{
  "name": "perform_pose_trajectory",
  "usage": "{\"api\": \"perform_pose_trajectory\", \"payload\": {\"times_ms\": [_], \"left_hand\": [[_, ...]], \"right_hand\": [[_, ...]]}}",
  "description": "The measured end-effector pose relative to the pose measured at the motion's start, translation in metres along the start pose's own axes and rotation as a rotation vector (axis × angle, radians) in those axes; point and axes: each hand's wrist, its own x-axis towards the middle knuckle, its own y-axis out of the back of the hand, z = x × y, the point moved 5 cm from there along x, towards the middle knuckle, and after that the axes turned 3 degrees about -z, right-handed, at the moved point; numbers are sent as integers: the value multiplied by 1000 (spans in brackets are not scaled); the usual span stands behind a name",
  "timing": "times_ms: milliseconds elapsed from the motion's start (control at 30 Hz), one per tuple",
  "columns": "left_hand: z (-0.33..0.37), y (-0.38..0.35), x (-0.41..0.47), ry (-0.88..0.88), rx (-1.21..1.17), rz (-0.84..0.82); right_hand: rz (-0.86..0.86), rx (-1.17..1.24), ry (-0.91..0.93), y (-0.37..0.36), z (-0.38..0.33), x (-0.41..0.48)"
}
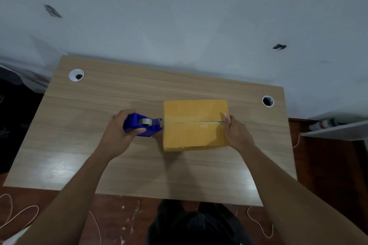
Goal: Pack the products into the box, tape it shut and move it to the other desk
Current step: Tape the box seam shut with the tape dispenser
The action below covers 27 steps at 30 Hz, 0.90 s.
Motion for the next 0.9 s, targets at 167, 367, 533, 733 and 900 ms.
{"api": "perform_pose_trajectory", "payload": {"times_ms": [167, 367, 533, 733, 900], "left_hand": [[13, -12, 6, -43, 2, 13], [9, -21, 11, -1, -30, 18], [-6, -25, 14, 56, -82, 11], [-17, -26, 14, 70, -110, 8], [-15, -27, 16, 64, -131, -9]], "right_hand": [[23, -7, -13, 8, 16, 7], [101, -36, -88, 3, 13, 6], [259, -116, -72, -1, 4, -4], [289, -258, 23, -11, -7, -3], [261, -300, 64, -24, -22, -4]]}}
